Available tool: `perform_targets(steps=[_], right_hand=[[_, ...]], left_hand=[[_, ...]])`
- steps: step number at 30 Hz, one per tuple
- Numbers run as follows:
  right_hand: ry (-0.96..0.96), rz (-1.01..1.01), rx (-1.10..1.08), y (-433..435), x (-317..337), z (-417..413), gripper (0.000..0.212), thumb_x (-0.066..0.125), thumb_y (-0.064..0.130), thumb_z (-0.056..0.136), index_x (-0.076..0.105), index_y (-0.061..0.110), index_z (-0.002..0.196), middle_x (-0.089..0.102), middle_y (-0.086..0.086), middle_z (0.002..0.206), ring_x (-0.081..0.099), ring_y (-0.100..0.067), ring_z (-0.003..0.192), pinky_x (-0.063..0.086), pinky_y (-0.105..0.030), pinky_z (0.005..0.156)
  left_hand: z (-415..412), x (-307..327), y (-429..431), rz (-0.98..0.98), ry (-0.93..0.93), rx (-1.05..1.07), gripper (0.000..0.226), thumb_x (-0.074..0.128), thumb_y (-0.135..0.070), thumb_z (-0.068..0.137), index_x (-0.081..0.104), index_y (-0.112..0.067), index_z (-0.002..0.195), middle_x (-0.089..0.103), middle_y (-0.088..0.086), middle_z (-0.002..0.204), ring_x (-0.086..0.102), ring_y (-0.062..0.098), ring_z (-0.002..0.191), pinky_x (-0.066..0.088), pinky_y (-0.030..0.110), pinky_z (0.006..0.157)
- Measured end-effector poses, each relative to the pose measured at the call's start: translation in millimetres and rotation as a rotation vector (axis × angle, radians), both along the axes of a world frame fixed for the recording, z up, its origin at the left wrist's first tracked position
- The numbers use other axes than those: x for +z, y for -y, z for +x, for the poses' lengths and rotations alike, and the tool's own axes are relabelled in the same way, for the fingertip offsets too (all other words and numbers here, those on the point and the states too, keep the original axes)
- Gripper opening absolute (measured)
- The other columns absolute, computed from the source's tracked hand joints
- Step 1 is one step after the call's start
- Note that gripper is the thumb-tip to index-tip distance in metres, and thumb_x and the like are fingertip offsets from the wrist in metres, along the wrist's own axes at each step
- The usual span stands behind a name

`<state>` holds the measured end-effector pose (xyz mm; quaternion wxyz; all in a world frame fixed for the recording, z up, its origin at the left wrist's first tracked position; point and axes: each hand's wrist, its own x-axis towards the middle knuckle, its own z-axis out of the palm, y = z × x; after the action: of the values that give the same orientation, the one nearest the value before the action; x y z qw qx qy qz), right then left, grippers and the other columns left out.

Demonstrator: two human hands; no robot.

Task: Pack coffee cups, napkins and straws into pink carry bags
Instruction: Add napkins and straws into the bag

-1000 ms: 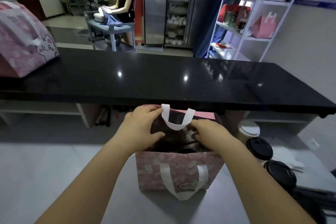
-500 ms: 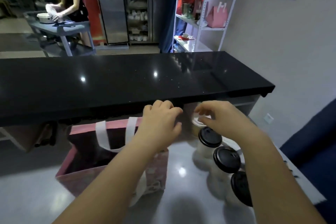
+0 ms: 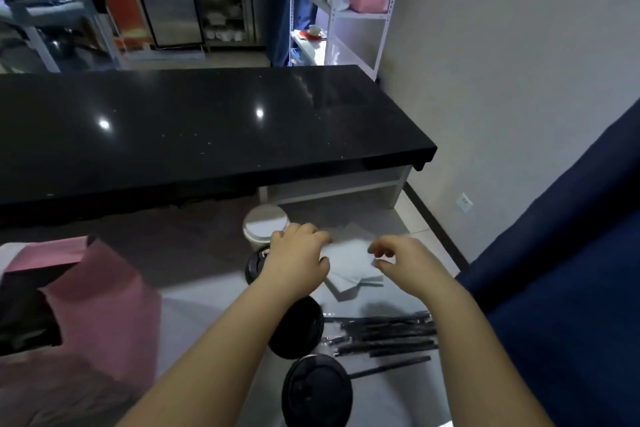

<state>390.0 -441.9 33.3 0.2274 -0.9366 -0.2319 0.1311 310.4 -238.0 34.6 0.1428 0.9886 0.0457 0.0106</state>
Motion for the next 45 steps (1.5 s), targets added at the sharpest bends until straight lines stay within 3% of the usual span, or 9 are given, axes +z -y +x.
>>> perform_targets(steps=[5, 12, 17, 23, 29, 36, 42, 45], right_hand=[[-0.076, -0.078, 0.107, -14, -56, 25, 0.032, 0.069, 0.027, 0.084, 0.065, 0.025, 0.115, 0.06, 0.005, 0.12, 0.053, -0.017, 0.112, 0.045, -0.033, 0.093], [0.118, -0.177, 0.207, -57, -104, 28, 0.063, 0.069, 0.055, 0.074, 0.056, 0.017, 0.123, 0.051, -0.002, 0.125, 0.043, -0.026, 0.118, 0.038, -0.036, 0.097], [0.158, -0.172, 0.168, -69, -112, 32, 0.037, 0.055, 0.043, 0.089, 0.06, 0.018, 0.114, 0.056, -0.004, 0.117, 0.046, -0.028, 0.111, 0.04, -0.037, 0.091], [0.03, 0.007, 0.082, -59, -103, 45, 0.023, 0.052, 0.028, 0.094, 0.066, 0.01, 0.094, 0.065, -0.008, 0.099, 0.053, -0.029, 0.102, 0.045, -0.036, 0.077], [0.116, 0.126, 0.006, -47, -75, 44, 0.015, 0.058, 0.021, 0.09, 0.066, 0.009, 0.095, 0.065, -0.011, 0.094, 0.058, -0.032, 0.09, 0.042, -0.035, 0.065], [0.333, 0.289, 0.03, -52, 1, 33, 0.01, 0.06, 0.018, 0.09, 0.068, 0.013, 0.093, 0.066, 0.0, 0.09, 0.057, -0.019, 0.086, 0.04, -0.032, 0.066], [0.541, 0.409, 0.183, -96, 91, -5, 0.007, 0.064, 0.016, 0.089, 0.068, 0.013, 0.093, 0.066, 0.003, 0.088, 0.057, -0.016, 0.085, 0.041, -0.028, 0.071], [0.604, 0.478, 0.276, -135, 122, -43, 0.007, 0.066, 0.012, 0.088, 0.069, 0.01, 0.094, 0.067, -0.001, 0.088, 0.06, -0.02, 0.085, 0.048, -0.034, 0.075]], left_hand=[[17, -27, 11, 0.039, -0.058, 0.049, 0.041, 0.05, -0.032, 0.092, 0.051, -0.033, 0.133, 0.05, -0.005, 0.132, 0.037, 0.021, 0.127, 0.026, 0.043, 0.102], [20, -35, 4, 0.026, 0.021, 0.121, 0.039, 0.053, -0.032, 0.09, 0.057, -0.035, 0.128, 0.053, -0.012, 0.13, 0.037, 0.017, 0.127, 0.024, 0.039, 0.104], [21, -34, 1, 0.002, 0.065, 0.159, 0.037, 0.054, -0.029, 0.089, 0.06, -0.034, 0.125, 0.055, -0.013, 0.126, 0.038, 0.016, 0.125, 0.024, 0.038, 0.103], [18, -27, -1, -0.075, 0.137, 0.198, 0.033, 0.057, -0.025, 0.087, 0.065, -0.031, 0.119, 0.059, -0.013, 0.117, 0.042, 0.015, 0.12, 0.027, 0.039, 0.101], [5, -15, -12, -0.069, 0.187, 0.229, 0.034, 0.057, -0.023, 0.087, 0.064, -0.032, 0.119, 0.06, -0.012, 0.116, 0.042, 0.017, 0.119, 0.025, 0.038, 0.099], [-10, 37, -37, 0.006, 0.292, 0.228, 0.035, 0.058, -0.025, 0.087, 0.063, -0.031, 0.121, 0.059, -0.01, 0.12, 0.043, 0.018, 0.121, 0.024, 0.038, 0.1], [-57, 102, -87, 0.073, 0.408, 0.255, 0.035, 0.059, -0.028, 0.087, 0.063, -0.031, 0.122, 0.061, -0.01, 0.12, 0.047, 0.019, 0.119, 0.03, 0.041, 0.099], [-101, 120, -124, 0.079, 0.463, 0.317, 0.034, 0.062, -0.028, 0.085, 0.064, -0.031, 0.119, 0.062, -0.01, 0.119, 0.048, 0.019, 0.118, 0.03, 0.041, 0.099]])
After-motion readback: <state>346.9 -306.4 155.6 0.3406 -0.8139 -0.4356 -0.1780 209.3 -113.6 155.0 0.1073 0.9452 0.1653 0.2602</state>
